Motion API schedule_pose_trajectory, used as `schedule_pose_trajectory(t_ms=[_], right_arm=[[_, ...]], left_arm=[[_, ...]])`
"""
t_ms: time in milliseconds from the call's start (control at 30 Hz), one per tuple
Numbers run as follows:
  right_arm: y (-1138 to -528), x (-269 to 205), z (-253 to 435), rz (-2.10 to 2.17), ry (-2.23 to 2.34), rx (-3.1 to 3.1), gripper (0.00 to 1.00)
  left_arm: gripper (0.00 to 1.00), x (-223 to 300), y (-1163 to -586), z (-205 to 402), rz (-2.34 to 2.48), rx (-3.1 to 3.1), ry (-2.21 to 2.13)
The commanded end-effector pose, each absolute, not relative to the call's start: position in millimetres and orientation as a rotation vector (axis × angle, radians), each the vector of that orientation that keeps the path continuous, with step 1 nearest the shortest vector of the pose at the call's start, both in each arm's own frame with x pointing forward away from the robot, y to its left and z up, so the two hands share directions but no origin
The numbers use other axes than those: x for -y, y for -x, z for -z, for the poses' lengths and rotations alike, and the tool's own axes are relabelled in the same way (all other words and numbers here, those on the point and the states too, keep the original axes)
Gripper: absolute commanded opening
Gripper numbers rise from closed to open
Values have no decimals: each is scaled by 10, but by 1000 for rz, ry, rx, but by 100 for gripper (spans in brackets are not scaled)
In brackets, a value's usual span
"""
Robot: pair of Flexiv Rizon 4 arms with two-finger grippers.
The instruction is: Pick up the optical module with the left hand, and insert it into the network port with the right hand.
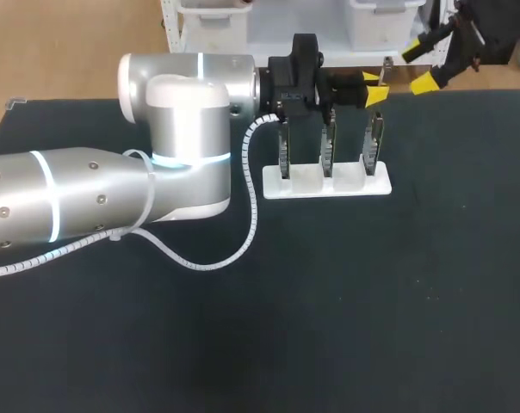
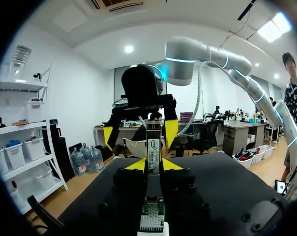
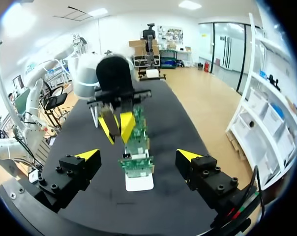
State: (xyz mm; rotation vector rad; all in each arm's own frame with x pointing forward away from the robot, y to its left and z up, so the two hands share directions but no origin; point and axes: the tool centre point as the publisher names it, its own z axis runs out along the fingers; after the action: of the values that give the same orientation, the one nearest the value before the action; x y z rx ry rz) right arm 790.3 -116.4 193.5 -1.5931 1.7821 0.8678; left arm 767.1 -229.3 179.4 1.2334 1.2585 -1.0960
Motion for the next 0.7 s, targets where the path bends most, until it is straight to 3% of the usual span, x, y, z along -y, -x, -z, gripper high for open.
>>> schedule_pose_trajectory(t_ms=[33, 700], right_arm=[[-7844, 1121, -2074, -865, 1590, -1752, 100], [-7681, 689, -2236, -917, 1632, -1665, 100]], left_arm=[[0, 2303, -7705, -1799, 1101, -1260, -1241], [0, 2303, -7705, -1799, 1101, -1260, -1241]])
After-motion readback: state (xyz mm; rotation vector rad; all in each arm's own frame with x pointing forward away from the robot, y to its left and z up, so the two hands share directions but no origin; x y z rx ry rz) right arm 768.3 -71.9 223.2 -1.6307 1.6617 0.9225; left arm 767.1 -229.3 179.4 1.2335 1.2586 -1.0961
